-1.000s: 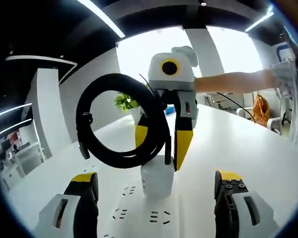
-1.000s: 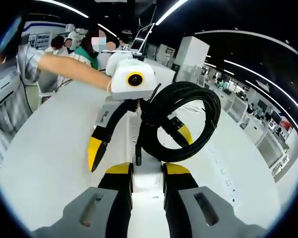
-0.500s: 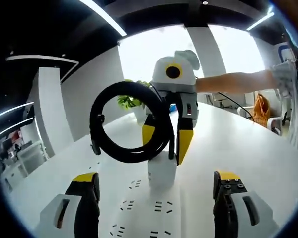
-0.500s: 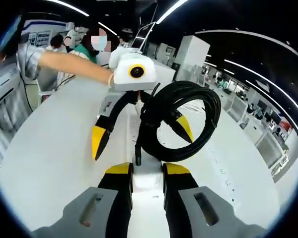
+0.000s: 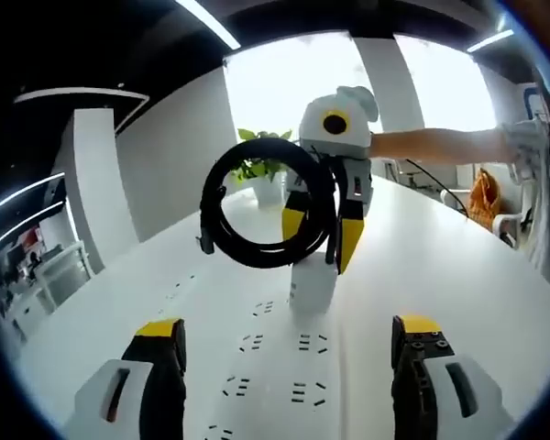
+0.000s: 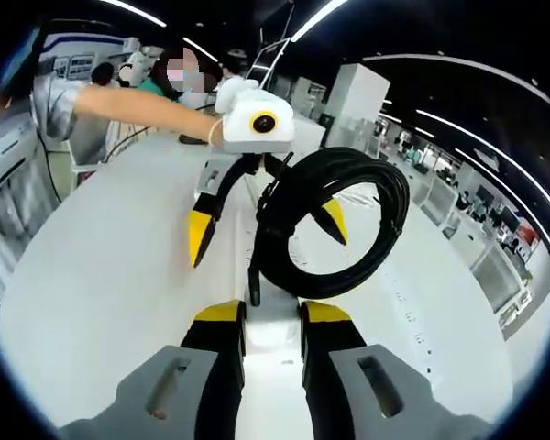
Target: Straighten the power strip on the desk, plug the charger into it
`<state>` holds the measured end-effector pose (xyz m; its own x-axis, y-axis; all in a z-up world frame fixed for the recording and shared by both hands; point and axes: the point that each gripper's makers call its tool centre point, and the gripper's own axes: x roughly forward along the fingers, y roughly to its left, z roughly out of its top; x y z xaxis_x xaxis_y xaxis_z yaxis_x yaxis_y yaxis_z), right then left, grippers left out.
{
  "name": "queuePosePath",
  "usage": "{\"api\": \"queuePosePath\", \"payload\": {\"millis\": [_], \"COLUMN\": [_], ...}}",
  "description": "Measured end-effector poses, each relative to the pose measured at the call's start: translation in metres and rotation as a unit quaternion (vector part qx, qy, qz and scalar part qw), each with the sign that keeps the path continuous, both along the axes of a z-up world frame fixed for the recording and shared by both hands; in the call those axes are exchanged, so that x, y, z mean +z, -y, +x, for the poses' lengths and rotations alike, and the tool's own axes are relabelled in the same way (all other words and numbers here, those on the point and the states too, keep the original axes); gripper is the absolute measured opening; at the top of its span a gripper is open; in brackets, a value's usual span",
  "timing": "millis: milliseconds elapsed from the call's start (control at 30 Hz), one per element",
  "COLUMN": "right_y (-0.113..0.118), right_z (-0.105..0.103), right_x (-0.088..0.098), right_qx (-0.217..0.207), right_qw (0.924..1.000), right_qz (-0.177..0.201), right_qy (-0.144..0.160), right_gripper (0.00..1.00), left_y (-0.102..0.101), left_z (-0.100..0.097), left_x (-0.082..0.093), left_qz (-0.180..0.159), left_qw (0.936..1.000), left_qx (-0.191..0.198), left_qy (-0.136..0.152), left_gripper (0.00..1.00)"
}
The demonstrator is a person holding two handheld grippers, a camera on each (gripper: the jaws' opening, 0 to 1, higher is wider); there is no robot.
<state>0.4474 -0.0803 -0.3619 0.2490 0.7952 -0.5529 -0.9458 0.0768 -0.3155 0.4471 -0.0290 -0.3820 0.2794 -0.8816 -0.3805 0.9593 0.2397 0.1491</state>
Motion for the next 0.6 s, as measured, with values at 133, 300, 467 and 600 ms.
{"api": "queuePosePath", "payload": {"millis": [133, 300, 467, 600], "right_y": [0.000, 0.000, 0.000, 0.000], "right_z": [0.000, 0.001, 0.001, 0.000], "right_x": [0.000, 0.000, 0.000, 0.000], "right_qx": [-0.001, -0.001, -0.001, -0.001], "right_qw": [1.0000, 1.0000, 1.0000, 1.0000], "right_qz": [-0.001, -0.002, -0.003, -0.005], "right_qy": [-0.001, -0.001, 0.000, 0.001], "right_gripper": [0.21, 0.21, 0.21, 0.21], "left_y": [-0.012, -0.023, -0.031, -0.041], "left_z": [0.005, 0.010, 0.014, 0.012], "left_x": [-0.009, -0.010, -0.011, -0.023], "left_qz": [0.050, 0.077, 0.099, 0.142], "left_qw": [0.9987, 0.9970, 0.9949, 0.9888], "left_qx": [-0.001, 0.000, 0.004, 0.002], "left_qy": [0.002, -0.002, -0.015, -0.044], "left_gripper": [0.96, 0.97, 0.97, 0.98]}}
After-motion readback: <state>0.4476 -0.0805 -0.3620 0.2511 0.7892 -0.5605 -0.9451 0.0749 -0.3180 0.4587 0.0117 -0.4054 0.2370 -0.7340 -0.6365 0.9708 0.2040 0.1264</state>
